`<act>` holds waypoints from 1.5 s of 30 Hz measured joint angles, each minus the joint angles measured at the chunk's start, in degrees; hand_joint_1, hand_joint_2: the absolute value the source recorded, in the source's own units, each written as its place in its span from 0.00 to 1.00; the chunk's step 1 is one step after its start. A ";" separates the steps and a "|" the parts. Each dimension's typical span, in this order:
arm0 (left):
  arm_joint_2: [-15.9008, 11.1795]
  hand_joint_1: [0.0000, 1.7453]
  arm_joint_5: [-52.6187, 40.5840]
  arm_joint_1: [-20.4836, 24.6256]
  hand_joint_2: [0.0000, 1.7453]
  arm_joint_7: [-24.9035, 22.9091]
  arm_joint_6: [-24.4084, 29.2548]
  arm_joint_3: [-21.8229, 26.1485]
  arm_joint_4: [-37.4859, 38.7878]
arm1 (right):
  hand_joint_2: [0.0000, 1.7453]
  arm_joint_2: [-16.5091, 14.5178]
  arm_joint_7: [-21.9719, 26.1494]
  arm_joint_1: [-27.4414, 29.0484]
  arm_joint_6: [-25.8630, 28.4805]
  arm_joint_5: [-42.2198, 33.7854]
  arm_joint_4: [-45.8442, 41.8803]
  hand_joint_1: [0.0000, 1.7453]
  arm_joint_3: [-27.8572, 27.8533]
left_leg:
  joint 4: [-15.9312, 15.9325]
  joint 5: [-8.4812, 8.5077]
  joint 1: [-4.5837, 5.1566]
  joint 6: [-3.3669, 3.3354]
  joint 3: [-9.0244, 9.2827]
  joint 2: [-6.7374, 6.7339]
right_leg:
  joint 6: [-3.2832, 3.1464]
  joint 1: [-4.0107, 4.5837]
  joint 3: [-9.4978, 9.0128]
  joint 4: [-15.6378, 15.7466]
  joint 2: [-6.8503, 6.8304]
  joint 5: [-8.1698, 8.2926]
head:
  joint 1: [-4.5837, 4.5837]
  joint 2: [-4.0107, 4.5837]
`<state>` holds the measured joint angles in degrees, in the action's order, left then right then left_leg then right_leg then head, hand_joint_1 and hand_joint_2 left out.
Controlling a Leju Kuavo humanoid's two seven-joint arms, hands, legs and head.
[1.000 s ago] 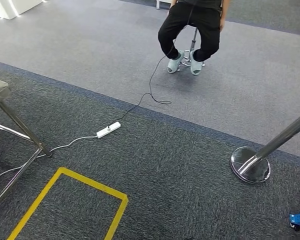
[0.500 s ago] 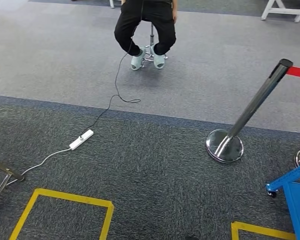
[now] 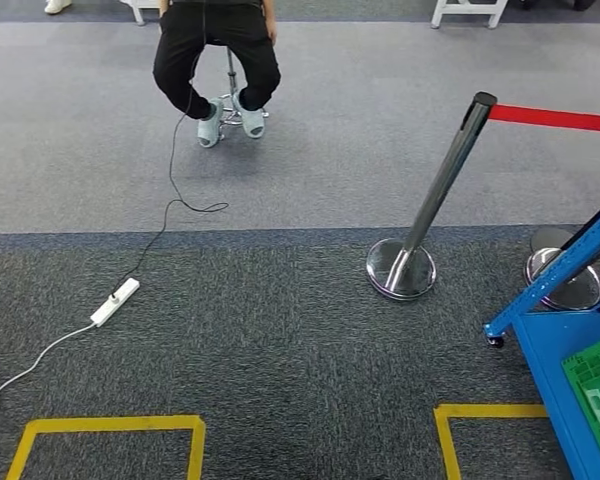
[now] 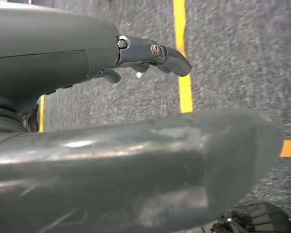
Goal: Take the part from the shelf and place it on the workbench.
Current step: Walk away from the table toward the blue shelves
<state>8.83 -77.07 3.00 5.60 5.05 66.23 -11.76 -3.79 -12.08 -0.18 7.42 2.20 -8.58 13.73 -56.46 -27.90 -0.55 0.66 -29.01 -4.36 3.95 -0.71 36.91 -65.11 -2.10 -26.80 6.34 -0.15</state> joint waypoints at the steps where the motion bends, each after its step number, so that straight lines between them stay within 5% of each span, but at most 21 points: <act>1: -0.06 0.00 -0.07 0.00 0.00 0.00 0.00 0.00 0.00 | 0.00 -0.03 -0.01 -0.06 0.00 0.05 -0.01 0.00 0.00 | -0.08 -0.29 0.13 0.35 0.26 -0.50 | -0.22 0.03 -1.79 3.15 -1.01 1.05 | -0.06 0.00; 3: -0.17 0.00 -0.15 0.09 0.00 0.00 0.01 0.00 0.00 | 0.00 -0.08 -0.01 -0.20 0.00 0.16 -0.01 0.00 -0.01 | -0.01 -0.56 0.43 1.02 0.67 -1.40 | -0.96 0.23 -2.97 5.55 -1.71 1.45 | -0.20 0.00; 5: -0.15 0.00 -0.21 0.27 0.00 0.01 0.01 0.00 0.00 | 0.00 -0.06 -0.02 -0.19 0.00 0.23 -0.01 0.00 -0.02 | 0.29 -0.64 0.29 1.57 1.03 -2.20 | -1.87 0.25 -2.72 5.69 -0.29 1.63 | -0.31 0.00; 7: -0.06 0.00 -0.26 0.35 0.00 0.02 0.01 -0.01 0.01 | 0.00 -0.06 -0.06 -0.25 -0.01 0.26 -0.01 0.00 -0.02 | -1.36 -2.16 0.07 2.00 0.42 -0.55 | -2.62 0.16 -2.66 5.93 1.02 1.85 | -0.43 0.00; 10: 0.05 0.00 -0.27 0.10 0.00 -0.01 0.01 -0.01 0.02 | 0.00 -0.06 -0.15 -0.39 -0.01 0.33 -0.01 0.00 -0.02 | -11.95 -7.26 0.08 1.96 -4.97 3.34 | -3.29 0.29 -2.47 6.10 3.36 2.11 | -0.63 0.00; 12: 0.03 0.00 -0.27 -0.06 0.00 -0.07 0.02 0.00 0.02 | 0.00 -0.06 -0.17 -0.35 0.01 0.38 -0.01 0.00 -0.02 | -16.38 -7.59 0.27 1.50 -7.95 4.02 | -3.44 0.52 -2.40 6.10 5.24 2.19 | -0.67 0.00; 14: 0.02 0.00 -0.26 -0.05 0.00 -0.09 0.02 0.00 0.02 | 0.00 -0.06 -0.18 -0.28 0.01 0.43 -0.01 0.00 -0.02 | -12.72 -3.75 0.59 0.74 -7.10 4.80 | -3.46 0.65 -2.48 6.10 7.05 2.25 | -0.65 0.00; 16: -0.06 0.00 -0.26 -0.03 0.00 -0.09 0.02 0.00 0.02 | 0.00 -0.08 -0.18 -0.32 0.00 0.51 -0.01 0.00 -0.01 | -5.25 0.35 0.77 -0.07 -4.11 7.60 | -3.33 0.69 -2.43 6.01 8.74 2.34 | -0.64 0.01; 18: -0.17 0.00 -0.26 0.06 0.00 -0.09 0.02 0.00 0.01 | 0.00 -0.10 -0.16 -0.37 -0.01 0.58 -0.01 0.00 0.00 | -0.96 1.48 0.77 -0.23 -2.39 9.57 | -2.90 0.63 -2.00 5.98 10.20 2.56 | -0.64 0.02; 20: -0.20 0.00 -0.26 0.25 0.00 -0.09 0.00 0.00 0.01 | 0.00 -0.10 -0.16 -0.11 -0.02 0.58 -0.01 0.00 0.00 | -0.18 1.38 0.79 -0.23 -2.14 8.86 | -2.21 0.48 -1.51 6.32 11.49 2.94 | -0.62 0.01; 22: -0.09 0.00 -0.26 0.36 0.00 -0.07 -0.03 0.00 0.02 | 0.00 -0.09 -0.17 0.23 -0.02 0.58 0.00 0.00 0.00 | 0.51 1.81 0.62 -0.65 -1.80 7.46 | -1.70 0.60 -0.86 5.61 10.09 2.43 | -0.49 0.01; 25: -0.09 0.00 -0.26 0.09 0.00 -0.02 -0.04 0.02 0.02 | 0.00 -0.08 -0.18 0.07 -0.01 0.56 0.00 0.00 0.00 | 1.05 1.94 0.51 -1.08 -1.40 4.81 | -1.03 0.82 3.34 -3.15 4.18 -2.49 | -0.10 0.01; 28: -0.16 0.00 -0.26 -0.12 0.00 -0.02 -0.08 0.04 0.02 | 0.00 -0.08 -0.16 -0.07 -0.01 0.55 -0.01 0.00 0.00 | 1.03 1.67 0.50 -0.99 -1.24 2.06 | -0.27 0.33 6.27 -9.92 2.45 -4.59 | -0.10 0.00; 31: -0.12 0.00 -0.26 -0.03 0.00 -0.02 -0.21 0.04 0.02 | 0.00 -0.12 -0.18 0.01 0.02 0.48 0.00 0.00 0.00 | 0.91 1.13 0.43 -0.23 -0.62 -0.01 | 0.30 -0.09 0.23 0.12 -0.27 0.11 | -0.03 0.00; 33: -0.27 0.00 -0.26 -0.02 0.00 -0.02 -0.26 0.04 0.02 | 0.00 -0.23 -0.18 -0.14 0.01 0.40 -0.01 0.00 0.00 | 0.62 0.61 0.76 0.45 -0.20 -1.03 | -0.27 -0.12 -2.85 5.38 -2.42 1.53 | -0.13 0.00; 36: -0.34 0.00 -0.26 0.15 0.00 -0.01 -0.27 0.04 0.02 | 0.00 -0.26 -0.18 -0.28 0.03 0.33 -0.01 0.00 0.00 | 0.48 0.15 0.78 1.27 0.16 -2.23 | -1.91 0.04 -2.79 5.88 -1.02 1.62 | -0.45 0.00; 38: -0.20 0.00 -0.26 0.25 0.00 0.00 -0.28 0.04 0.02 | 0.00 -0.23 -0.20 -0.33 0.04 0.27 -0.01 0.00 -0.01 | -1.47 -1.53 0.39 1.80 -0.58 -0.02 | -2.65 0.00 -2.69 6.05 0.37 1.87 | -0.50 0.00; 40: -0.07 0.00 -0.26 0.12 0.00 0.00 -0.28 0.04 0.02 | 0.00 -0.22 -0.22 -0.43 0.05 0.21 -0.01 0.00 -0.01 | -8.00 -5.18 0.23 1.99 -3.65 3.02 | -3.13 -0.02 -2.58 6.18 1.84 2.06 | -0.59 0.00; 42: -0.05 0.00 -0.26 -0.11 0.00 0.00 -0.28 0.05 0.02 | 0.00 -0.21 -0.23 -0.44 0.05 0.19 -0.01 0.00 0.00 | -15.21 -7.71 0.24 1.87 -7.51 3.90 | -3.34 0.03 -2.43 6.20 3.64 2.17 | -0.62 0.00; 43: -0.05 0.00 -0.26 -0.15 0.00 0.00 -0.28 0.06 0.02 | 0.00 -0.21 -0.22 -0.40 0.05 0.19 -0.01 0.00 0.00 | -16.58 -7.43 0.23 1.77 -8.50 4.04 | -3.35 0.05 -2.40 6.20 4.59 2.21 | -0.63 0.00; 45: -0.05 0.00 -0.26 -0.11 0.00 0.00 -0.28 0.07 0.02 | 0.00 -0.21 -0.22 -0.32 0.05 0.18 -0.01 0.00 0.00 | -12.76 -3.78 0.11 1.56 -7.29 4.67 | -3.19 -0.01 -2.43 6.19 6.42 2.34 | -0.64 0.00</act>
<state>8.78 -77.33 2.89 5.60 4.76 66.29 -11.74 -4.00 -12.31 -0.50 7.48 2.38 -8.59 13.73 -69.21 -31.68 -0.45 2.21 -36.30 0.31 0.76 -0.71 34.49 -58.92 4.33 -24.46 5.70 -0.15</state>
